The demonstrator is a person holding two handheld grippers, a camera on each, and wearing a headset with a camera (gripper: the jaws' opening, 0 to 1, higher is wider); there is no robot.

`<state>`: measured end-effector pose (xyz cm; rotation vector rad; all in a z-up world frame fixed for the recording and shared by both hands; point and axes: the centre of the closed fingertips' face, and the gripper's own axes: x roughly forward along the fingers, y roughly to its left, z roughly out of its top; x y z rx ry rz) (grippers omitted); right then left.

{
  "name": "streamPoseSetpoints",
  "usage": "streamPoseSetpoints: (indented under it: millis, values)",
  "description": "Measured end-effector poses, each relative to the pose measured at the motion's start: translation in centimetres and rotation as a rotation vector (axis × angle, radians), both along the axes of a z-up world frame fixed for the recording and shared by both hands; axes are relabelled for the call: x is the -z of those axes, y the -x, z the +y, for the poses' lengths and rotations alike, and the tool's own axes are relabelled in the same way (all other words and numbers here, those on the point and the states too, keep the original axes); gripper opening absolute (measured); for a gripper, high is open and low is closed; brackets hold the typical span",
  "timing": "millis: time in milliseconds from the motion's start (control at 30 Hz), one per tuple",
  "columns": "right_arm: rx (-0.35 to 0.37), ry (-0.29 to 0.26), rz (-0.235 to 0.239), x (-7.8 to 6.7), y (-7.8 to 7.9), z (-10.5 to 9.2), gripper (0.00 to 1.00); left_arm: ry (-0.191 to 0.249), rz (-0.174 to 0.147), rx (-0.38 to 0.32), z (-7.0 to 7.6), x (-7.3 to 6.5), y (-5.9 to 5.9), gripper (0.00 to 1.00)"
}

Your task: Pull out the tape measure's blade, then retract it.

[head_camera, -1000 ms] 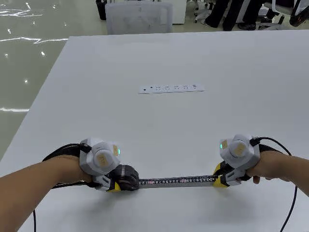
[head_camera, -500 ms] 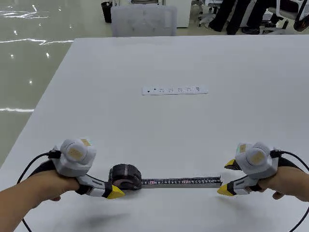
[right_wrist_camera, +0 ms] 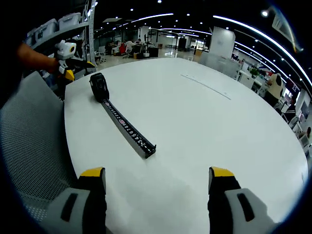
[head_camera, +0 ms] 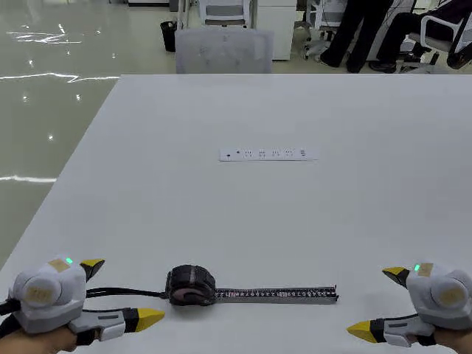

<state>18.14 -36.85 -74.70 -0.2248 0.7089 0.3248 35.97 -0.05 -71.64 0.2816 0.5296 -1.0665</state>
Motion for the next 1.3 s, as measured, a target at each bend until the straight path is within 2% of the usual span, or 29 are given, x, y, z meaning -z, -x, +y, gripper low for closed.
streamPoseSetpoints:
  millis: [33, 67, 100, 167, 300, 367, 467, 633, 833, 900, 933, 1067, 1167, 1233, 1300]
  values:
    - [0.0, 0.002, -0.006, -0.2, 0.4, 0.0, 0.9, -0.002, -0.018, 0.009, 0.2, -0.1, 0.2, 1.0]
    - [0.007, 0.051, -0.014, -0.3, 0.8, -0.5, 0.9, -0.004, -0.017, 0.005, 0.5, 0.0, 0.2, 1.0]
    - [0.006, 0.065, -0.017, -0.4, 1.1, -0.6, 0.9, -0.002, -0.026, 0.004, 0.7, -0.1, 0.2, 1.0]
    - [0.015, 0.017, -0.027, -0.9, 2.0, 0.0, 0.94, 0.017, -0.032, -0.013, 0.8, -0.6, 0.3, 1.0]
    - [0.022, 0.008, -0.036, -1.3, 3.3, 0.0, 0.95, 0.059, -0.022, -0.028, 1.0, -1.1, 0.8, 1.0]
    - [0.019, -0.012, -0.029, -1.2, 3.8, 0.2, 0.95, 0.056, -0.006, -0.014, 1.0, -1.0, 1.6, 1.0]
    - [0.017, -0.028, -0.033, -1.5, 4.6, 0.5, 0.96, 0.044, -0.007, 0.003, 1.5, -0.7, 2.3, 1.0]
    - [0.033, -0.051, -0.055, -1.9, 5.3, 0.5, 1.0, 0.061, 0.009, -0.022, 2.2, -1.0, 2.9, 1.0]
    - [0.054, -0.043, -0.054, -2.1, 6.2, 0.1, 1.0, 0.058, 0.017, -0.052, 3.4, -0.8, 3.6, 1.0]
    - [0.05, -0.067, -0.023, -1.9, 6.8, 0.5, 1.0, 0.065, 0.01, -0.057, 3.7, -1.1, 3.7, 1.0]
    - [0.053, -0.086, -0.022, -2.0, 7.0, 0.7, 1.0, 0.064, 0.008, -0.057, 3.8, -1.2, 3.7, 1.0]
    - [0.055, -0.053, -0.049, -2.2, 6.7, 0.2, 1.0, 0.055, 0.012, -0.042, 3.9, -1.4, 3.7, 1.0]
    - [0.051, -0.05, -0.061, -2.7, 6.3, 0.0, 1.0, 0.05, 0.013, -0.039, 3.9, -1.4, 3.7, 1.0]
    - [0.044, -0.024, -0.06, -2.7, 6.0, -0.4, 1.0, 0.048, 0.018, -0.042, 3.8, -1.4, 3.6, 1.0]
    - [0.038, -0.02, -0.059, -2.7, 6.0, -0.4, 1.0, 0.053, 0.017, -0.045, 3.5, -1.5, 3.7, 1.0]
